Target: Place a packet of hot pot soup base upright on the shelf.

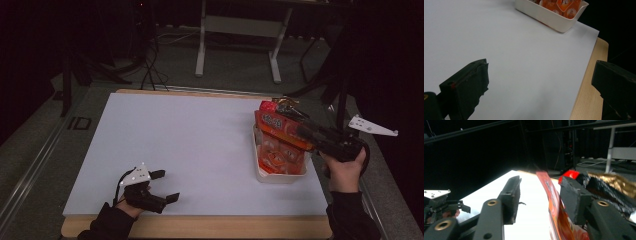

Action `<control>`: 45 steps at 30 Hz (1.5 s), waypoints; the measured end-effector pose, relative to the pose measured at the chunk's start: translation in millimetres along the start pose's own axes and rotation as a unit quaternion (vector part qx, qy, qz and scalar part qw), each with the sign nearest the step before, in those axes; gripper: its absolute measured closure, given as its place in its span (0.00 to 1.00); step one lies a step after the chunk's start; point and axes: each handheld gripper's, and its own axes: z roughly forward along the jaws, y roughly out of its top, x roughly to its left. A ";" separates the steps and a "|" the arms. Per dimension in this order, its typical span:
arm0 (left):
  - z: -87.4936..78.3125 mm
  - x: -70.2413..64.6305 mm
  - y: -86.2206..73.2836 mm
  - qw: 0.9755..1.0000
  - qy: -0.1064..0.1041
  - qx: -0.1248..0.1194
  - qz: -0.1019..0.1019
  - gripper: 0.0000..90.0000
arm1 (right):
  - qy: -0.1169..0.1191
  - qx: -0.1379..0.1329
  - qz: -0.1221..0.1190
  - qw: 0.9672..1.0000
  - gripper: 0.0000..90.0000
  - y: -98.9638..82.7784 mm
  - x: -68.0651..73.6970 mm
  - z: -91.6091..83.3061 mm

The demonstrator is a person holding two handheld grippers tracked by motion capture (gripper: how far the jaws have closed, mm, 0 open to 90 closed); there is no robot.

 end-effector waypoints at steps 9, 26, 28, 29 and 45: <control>-1.0 0.8 -0.6 1.000 0.001 -0.002 0.001 0.02 | 0.033 -0.020 -0.042 0.998 0.35 19.9 30.8 9.1; -0.9 -0.1 -1.5 1.000 0.000 0.002 0.003 0.02 | 0.105 0.033 -0.032 0.993 0.12 -3.2 58.1 46.7; -1.1 -0.1 -1.6 1.000 -0.001 0.001 0.003 0.02 | 0.108 0.042 -0.033 0.993 0.13 -9.3 60.6 50.9; -1.1 -0.1 -1.6 1.000 -0.001 0.001 0.003 0.02 | 0.108 0.042 -0.033 0.993 0.13 -9.3 60.6 50.9; -2.2 -0.6 -1.2 1.000 -0.003 -0.001 0.004 0.02 | 0.135 0.102 -0.049 0.984 0.15 -60.0 80.0 80.4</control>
